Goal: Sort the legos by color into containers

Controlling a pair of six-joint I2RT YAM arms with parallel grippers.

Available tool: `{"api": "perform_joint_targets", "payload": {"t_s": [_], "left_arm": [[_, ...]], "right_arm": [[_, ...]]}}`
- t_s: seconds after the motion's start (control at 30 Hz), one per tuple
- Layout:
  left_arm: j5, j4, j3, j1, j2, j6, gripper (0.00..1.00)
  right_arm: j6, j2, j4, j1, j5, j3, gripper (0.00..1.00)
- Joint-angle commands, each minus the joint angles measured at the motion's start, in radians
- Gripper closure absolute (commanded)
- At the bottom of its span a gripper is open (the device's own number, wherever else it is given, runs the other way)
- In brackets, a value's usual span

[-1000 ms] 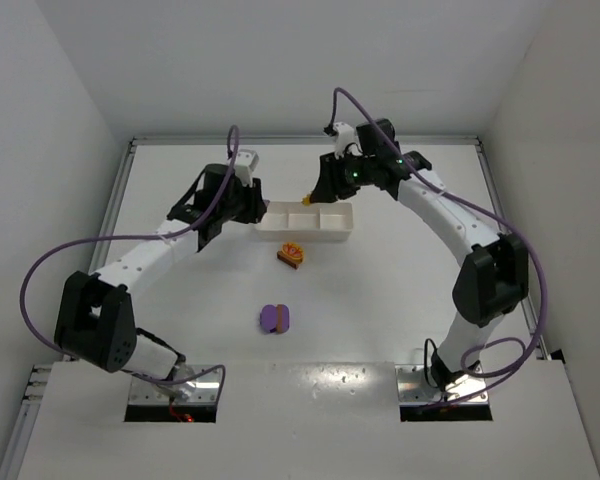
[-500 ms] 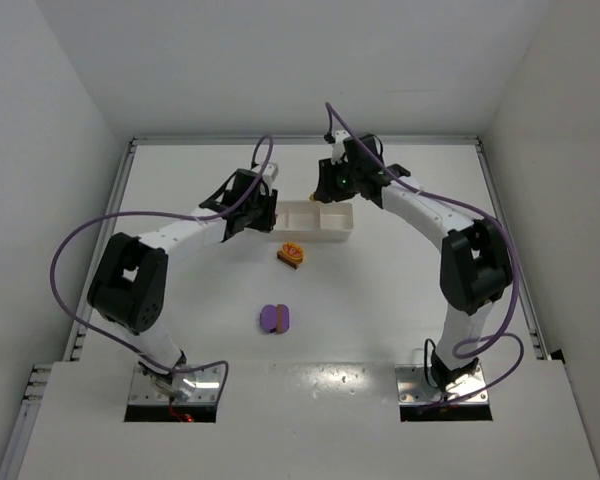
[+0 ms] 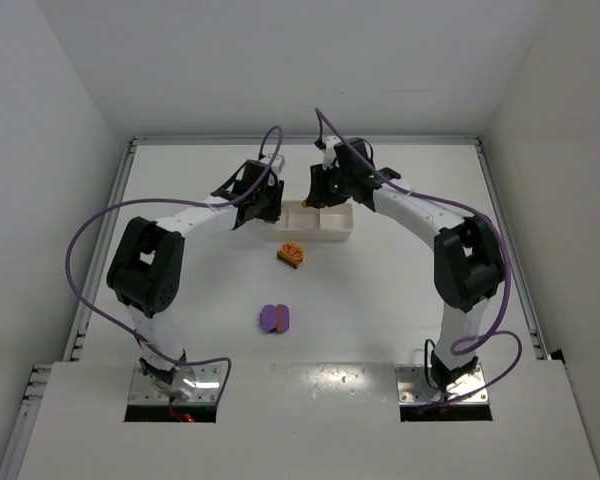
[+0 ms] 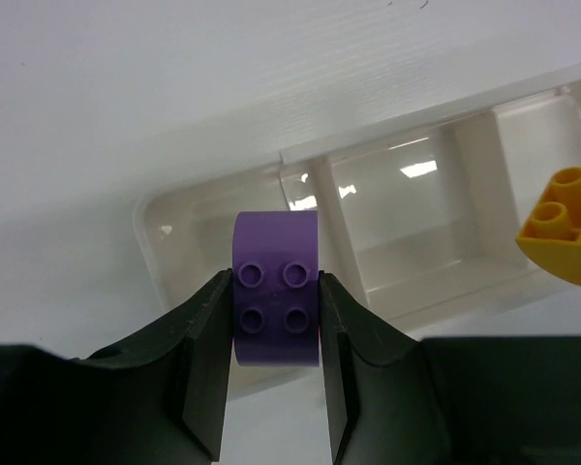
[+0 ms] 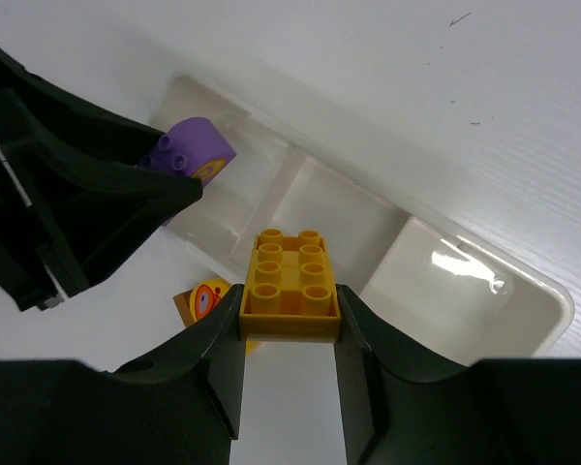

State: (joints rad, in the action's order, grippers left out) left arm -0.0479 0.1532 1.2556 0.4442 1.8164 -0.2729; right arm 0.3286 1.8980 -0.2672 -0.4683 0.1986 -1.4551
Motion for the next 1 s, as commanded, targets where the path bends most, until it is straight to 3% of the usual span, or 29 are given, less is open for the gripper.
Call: {"api": "perform_joint_targets", "payload": {"t_s": [0.0, 0.13, 0.33, 0.37, 0.63, 0.97], "left_arm": [[-0.032, 0.008, 0.044, 0.007, 0.023, -0.003, 0.77], [-0.043, 0.017, 0.053, 0.007, 0.032, -0.012, 0.57], [-0.061, 0.017, 0.053, -0.002, 0.023, -0.012, 0.41], [-0.061, 0.017, 0.053, -0.012, 0.014, -0.012, 0.29], [-0.082, 0.017, 0.062, -0.064, -0.116, -0.025, 0.28], [-0.061, 0.017, 0.012, -0.211, -0.227, -0.043, 0.28]], "right_arm": [[0.0, -0.002, 0.026, -0.007, 0.013, -0.033, 1.0], [-0.019, 0.016, 0.026, -0.016, 0.013, -0.024, 1.0], [-0.019, 0.045, 0.026, -0.026, 0.013, -0.044, 1.0], [-0.019, 0.046, 0.026, -0.036, 0.013, -0.044, 1.0], [-0.03, 0.065, 0.026, -0.055, -0.005, -0.044, 1.0], [-0.048, 0.14, 0.017, -0.076, -0.09, -0.09, 0.96]]}}
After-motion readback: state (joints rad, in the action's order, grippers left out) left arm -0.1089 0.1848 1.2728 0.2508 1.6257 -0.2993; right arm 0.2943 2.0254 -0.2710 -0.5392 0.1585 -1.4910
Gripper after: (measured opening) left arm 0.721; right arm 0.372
